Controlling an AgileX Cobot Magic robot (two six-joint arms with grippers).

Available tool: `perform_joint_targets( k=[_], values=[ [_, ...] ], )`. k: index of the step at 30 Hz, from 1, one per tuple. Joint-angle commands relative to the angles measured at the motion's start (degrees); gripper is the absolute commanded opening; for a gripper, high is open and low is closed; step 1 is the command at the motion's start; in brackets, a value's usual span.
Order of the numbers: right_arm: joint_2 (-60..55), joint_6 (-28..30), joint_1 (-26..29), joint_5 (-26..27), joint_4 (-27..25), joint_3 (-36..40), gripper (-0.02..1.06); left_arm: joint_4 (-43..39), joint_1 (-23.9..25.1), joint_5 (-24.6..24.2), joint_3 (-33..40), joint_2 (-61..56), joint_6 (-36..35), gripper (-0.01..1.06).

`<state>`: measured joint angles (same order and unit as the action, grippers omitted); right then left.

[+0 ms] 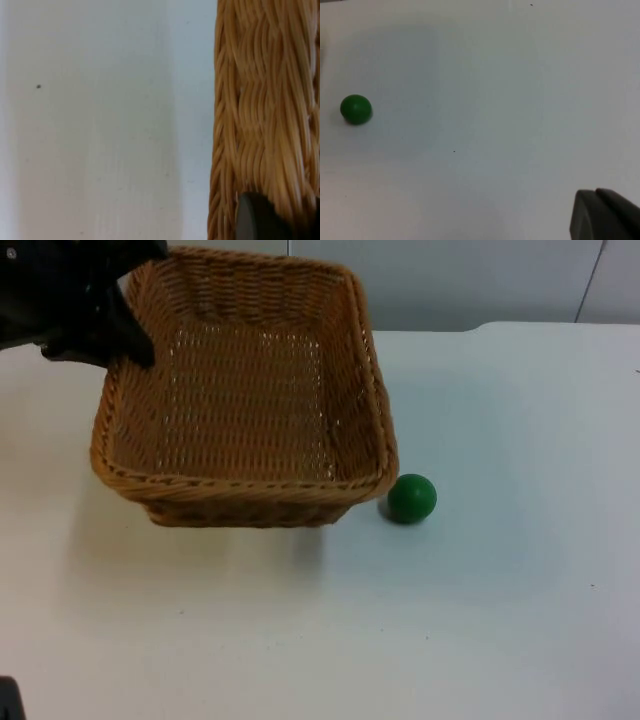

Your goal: Pick up the basket with the left hand and place the ball into the basket with the right hand.

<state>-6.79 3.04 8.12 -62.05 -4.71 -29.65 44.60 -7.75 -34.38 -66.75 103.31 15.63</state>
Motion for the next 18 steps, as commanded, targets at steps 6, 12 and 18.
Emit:
perform_joint_targets(
  k=[6, 12, 18],
  values=[
    [0.2, 0.1, 0.5, 0.2, -0.1, 0.4, 0.0, 5.9, 0.2, 1.0, -0.5, -0.8, 1.6, 0.0],
    [0.2, 0.1, 0.5, 0.2, -0.1, 0.4, 0.0, 6.1, 0.2, 1.0, -0.5, -0.8, 1.6, 0.0],
    [0.2, 0.1, 0.5, 0.2, -0.1, 0.4, 0.0, 6.1, 0.2, 1.1, -0.5, -0.8, 1.6, 0.0]
  ],
)
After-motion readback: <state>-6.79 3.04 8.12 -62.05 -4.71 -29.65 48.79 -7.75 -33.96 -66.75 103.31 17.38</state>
